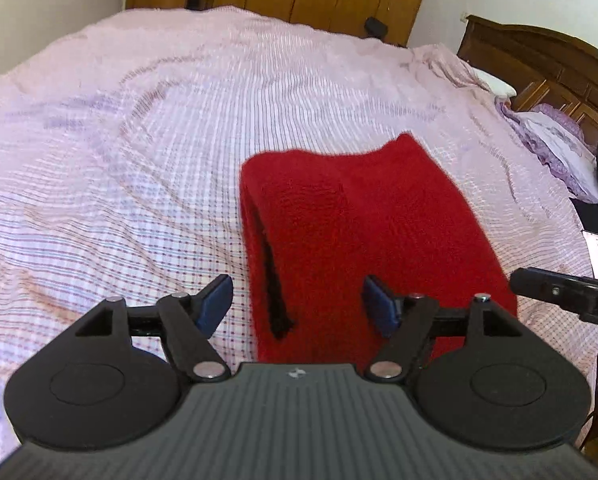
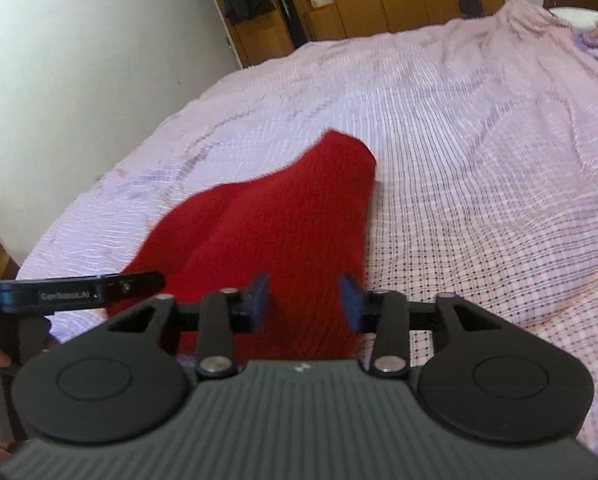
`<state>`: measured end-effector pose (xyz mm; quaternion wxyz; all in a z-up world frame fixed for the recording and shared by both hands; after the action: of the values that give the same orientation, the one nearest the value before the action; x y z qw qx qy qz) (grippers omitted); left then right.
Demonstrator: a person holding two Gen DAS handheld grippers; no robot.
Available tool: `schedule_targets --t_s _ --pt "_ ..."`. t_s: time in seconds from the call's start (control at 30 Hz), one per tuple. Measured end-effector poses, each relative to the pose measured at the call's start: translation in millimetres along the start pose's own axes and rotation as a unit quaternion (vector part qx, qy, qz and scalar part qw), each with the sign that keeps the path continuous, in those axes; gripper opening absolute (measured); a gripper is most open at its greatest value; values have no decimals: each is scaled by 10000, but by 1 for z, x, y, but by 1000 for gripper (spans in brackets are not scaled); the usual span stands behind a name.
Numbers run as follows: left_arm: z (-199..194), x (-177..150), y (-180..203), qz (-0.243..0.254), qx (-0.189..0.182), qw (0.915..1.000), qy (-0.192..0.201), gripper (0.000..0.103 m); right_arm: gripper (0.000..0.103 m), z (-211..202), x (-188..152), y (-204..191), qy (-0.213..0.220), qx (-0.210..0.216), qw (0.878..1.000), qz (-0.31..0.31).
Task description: Fold small clothes
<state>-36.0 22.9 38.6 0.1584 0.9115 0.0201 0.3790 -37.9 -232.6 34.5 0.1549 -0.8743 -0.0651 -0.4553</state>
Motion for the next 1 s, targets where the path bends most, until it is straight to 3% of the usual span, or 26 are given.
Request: schedule_targets --t_s 0.13,0.3,0.4,0.5,0.57,0.77,1.0 --pt "-30 -4 9 40 76 9999 116 78 65 -26 1 -19 132 51 9995 -273" --pt "-60 -17 20 123 173 9996 187 83 66 -61 -1 -48 208 21 9982 -566" --pt "-79 -27 26 165 169 9994 268 85 84 -80 -4 -63 268 -83 9972 -693" --pt "-92 -35 33 217 221 9989 352 86 85 -91 -10 -74 331 -221 9958 -819" --pt "-93 -42 38 299 309 9986 317 87 85 -86 -16 -76 250 -344 9955 -850" --pt "-69 -60 39 383 674 9969 98 87 85 -35 -44 -58 -528 -429 9965 -477" --pt "-37 -79 27 269 1065 9937 -202 87 85 2 -63 -42 -993 -468 9940 -8"
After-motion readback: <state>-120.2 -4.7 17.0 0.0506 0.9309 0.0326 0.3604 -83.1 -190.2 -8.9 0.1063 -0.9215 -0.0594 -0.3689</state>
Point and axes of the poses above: each gripper's, at about its wrist camera, not at the fingertips, and z roughly the way its jaws point, y to its right, x to its top, the point moved 3 cm from there along z, roughly the way its jaws point, and after that the axes turned 8 degrees about -z, right-handed, at the moved point
